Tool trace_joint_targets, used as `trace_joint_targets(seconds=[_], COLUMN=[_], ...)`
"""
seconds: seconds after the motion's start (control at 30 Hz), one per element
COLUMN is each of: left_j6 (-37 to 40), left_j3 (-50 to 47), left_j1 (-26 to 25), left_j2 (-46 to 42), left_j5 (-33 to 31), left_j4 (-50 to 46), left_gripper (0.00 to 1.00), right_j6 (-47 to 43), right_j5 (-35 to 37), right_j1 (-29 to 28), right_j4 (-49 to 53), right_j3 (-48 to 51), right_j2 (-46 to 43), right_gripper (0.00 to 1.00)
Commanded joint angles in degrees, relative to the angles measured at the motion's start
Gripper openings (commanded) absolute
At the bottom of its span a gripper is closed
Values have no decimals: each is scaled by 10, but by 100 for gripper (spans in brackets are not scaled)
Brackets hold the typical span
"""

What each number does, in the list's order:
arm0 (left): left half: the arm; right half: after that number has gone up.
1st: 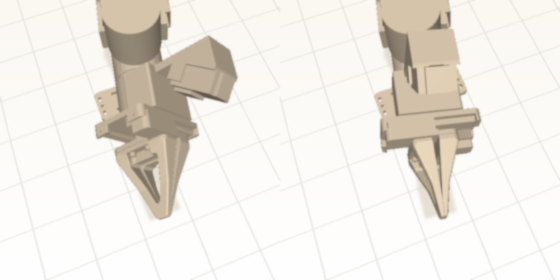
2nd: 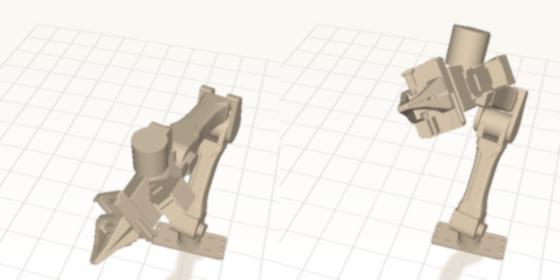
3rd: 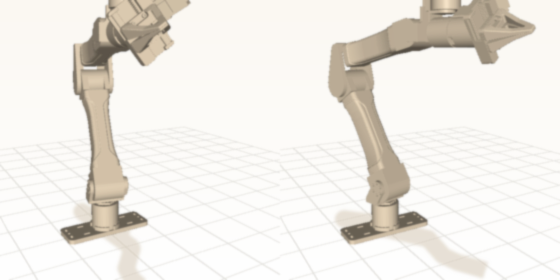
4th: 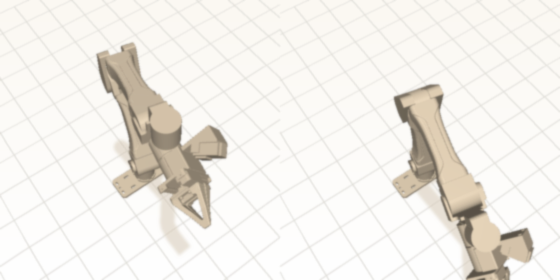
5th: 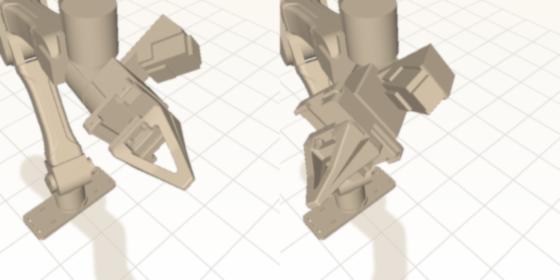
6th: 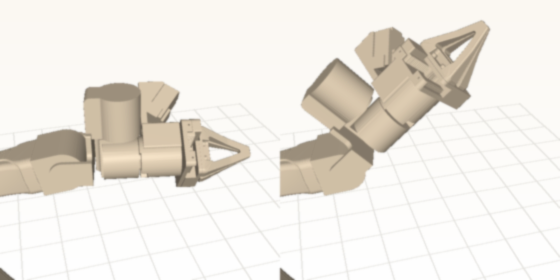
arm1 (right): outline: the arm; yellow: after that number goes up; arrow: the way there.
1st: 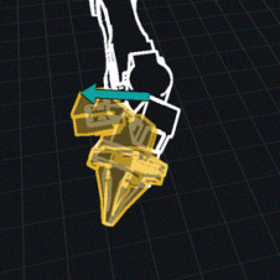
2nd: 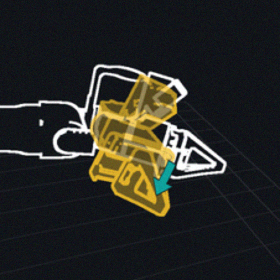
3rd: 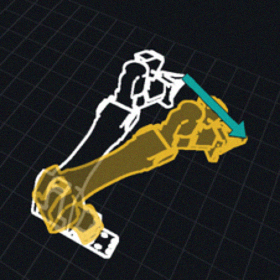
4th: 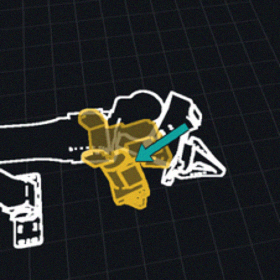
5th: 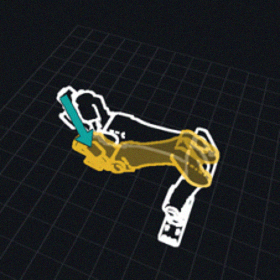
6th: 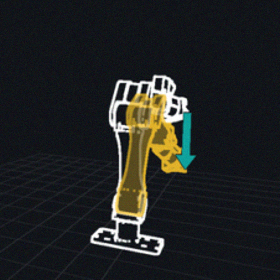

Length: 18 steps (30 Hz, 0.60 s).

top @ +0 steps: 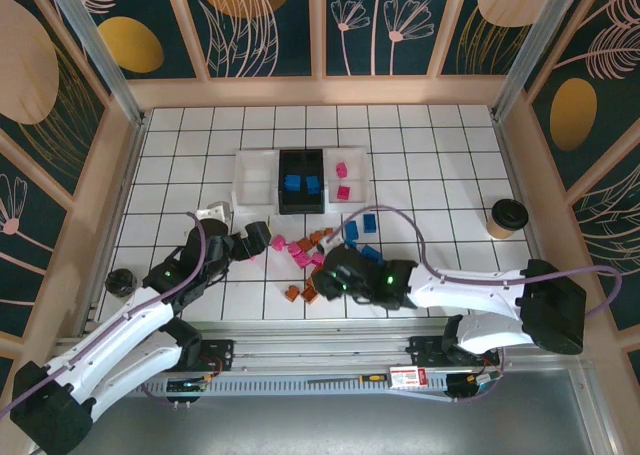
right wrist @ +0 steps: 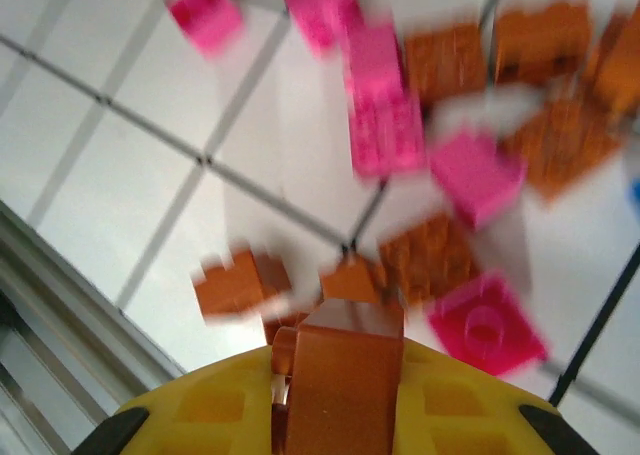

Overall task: Sort the legos into containers by color
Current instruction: Pick up the lego from the bottom-center of the table, then place the lego in the container.

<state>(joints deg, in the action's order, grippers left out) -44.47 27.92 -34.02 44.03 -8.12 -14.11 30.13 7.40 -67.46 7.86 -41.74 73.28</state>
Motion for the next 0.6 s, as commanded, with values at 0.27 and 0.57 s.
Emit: trace_joint_targets(seconds=[0.27, 0.57], left_j6=[-54, -67], left_j3=[-67, -97], left_j1=[2, 2], left_j2=[-93, -119], left_j5=[4, 20], left_j4=[-39, -41], left_gripper=[99, 98], right_j6=[-155, -126], right_j5=[-128, -154], right_j1=[150, 189], right_j4=[-38, 60], right_j3=[-410, -725], right_j2=[308, 581], right_gripper=[15, 18])
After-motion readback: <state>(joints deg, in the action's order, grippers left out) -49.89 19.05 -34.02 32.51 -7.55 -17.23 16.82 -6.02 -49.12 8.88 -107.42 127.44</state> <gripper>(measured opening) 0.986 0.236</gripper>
